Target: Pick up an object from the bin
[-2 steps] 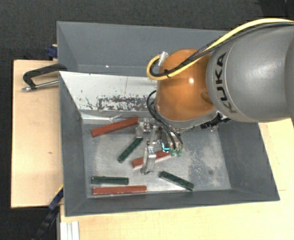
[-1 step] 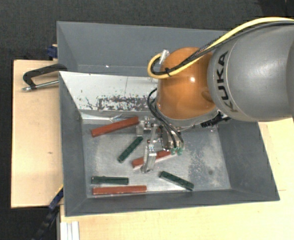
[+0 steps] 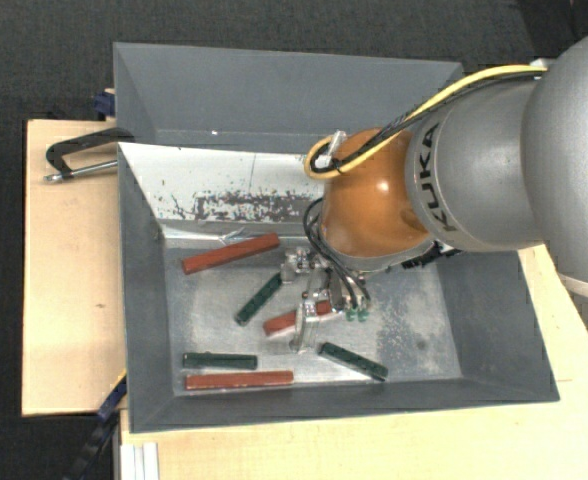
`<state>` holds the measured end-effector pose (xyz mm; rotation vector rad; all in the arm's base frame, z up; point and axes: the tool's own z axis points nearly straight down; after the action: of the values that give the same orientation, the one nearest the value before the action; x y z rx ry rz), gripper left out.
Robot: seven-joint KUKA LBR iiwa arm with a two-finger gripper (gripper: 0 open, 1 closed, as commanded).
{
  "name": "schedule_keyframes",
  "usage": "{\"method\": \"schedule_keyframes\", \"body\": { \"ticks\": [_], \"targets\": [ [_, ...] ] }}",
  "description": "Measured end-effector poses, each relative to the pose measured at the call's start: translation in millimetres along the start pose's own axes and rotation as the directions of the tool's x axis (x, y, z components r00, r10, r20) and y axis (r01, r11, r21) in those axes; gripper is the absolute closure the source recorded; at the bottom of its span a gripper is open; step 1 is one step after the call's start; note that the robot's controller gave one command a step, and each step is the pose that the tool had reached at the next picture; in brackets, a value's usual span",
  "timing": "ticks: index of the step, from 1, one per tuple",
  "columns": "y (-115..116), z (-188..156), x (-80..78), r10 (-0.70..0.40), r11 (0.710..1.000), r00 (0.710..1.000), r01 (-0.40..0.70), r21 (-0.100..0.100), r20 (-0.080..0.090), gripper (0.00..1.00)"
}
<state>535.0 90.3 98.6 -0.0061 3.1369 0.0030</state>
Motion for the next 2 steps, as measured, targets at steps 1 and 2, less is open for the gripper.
{"method": "schedule_keyframes", "body": {
  "ticks": [1, 2],
  "targets": [
    [-4, 27, -15.0, -0.094, 0.996, 0.996, 0.094, 0.001, 0.002, 0.00],
    [-21, 28, 2.5, 0.040, 0.999, 0.999, -0.040, 0.001, -0.006, 0.00]
  ]
}}
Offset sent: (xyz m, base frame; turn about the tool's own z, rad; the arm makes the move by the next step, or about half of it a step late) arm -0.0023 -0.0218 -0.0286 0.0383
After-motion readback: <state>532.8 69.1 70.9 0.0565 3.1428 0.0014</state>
